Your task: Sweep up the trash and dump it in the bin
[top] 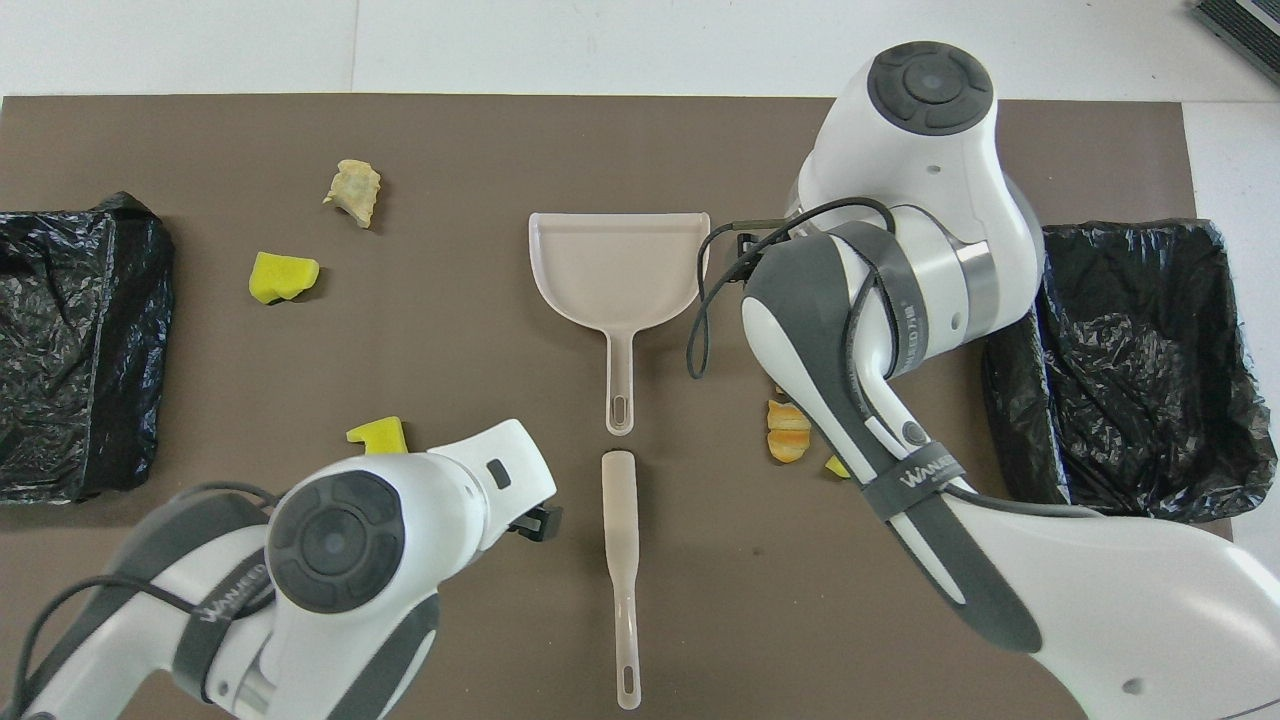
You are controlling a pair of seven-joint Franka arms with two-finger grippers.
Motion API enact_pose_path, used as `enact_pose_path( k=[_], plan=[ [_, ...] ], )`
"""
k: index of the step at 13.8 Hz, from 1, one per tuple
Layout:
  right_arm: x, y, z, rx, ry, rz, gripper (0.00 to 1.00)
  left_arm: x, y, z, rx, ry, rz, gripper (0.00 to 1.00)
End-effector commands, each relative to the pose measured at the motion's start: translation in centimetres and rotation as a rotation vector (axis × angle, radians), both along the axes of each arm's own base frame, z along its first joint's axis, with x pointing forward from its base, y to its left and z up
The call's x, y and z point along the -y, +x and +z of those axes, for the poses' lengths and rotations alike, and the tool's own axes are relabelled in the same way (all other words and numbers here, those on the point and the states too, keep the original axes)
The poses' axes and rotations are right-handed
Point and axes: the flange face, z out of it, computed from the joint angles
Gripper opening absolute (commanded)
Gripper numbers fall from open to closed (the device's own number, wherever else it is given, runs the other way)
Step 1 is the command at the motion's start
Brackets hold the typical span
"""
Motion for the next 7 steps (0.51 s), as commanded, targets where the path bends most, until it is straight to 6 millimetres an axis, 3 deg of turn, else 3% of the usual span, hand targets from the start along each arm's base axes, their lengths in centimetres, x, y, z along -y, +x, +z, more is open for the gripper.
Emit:
enact_pose_path(
  k=[1, 5, 7],
  plan=[
    [-5.1, -0.5, -1.9, -0.003, 0.022, -0.039, 1.00, 2.0, -4.7, -1.8, 0.017, -0.027, 0.029, 1.00],
    [-10.6, -2.3, -4.0, 0.031, 0.047, 0.008, 1.00, 5.9, -9.5, -3.8, 0.033, -0.041, 0.079, 1.00],
    [-10.8, -2.6, -4.3, 0.019, 0.045, 0.020, 1.00, 6.4, -9.9, -4.8, 0.042, -0.028, 0.092, 1.00]
  ],
)
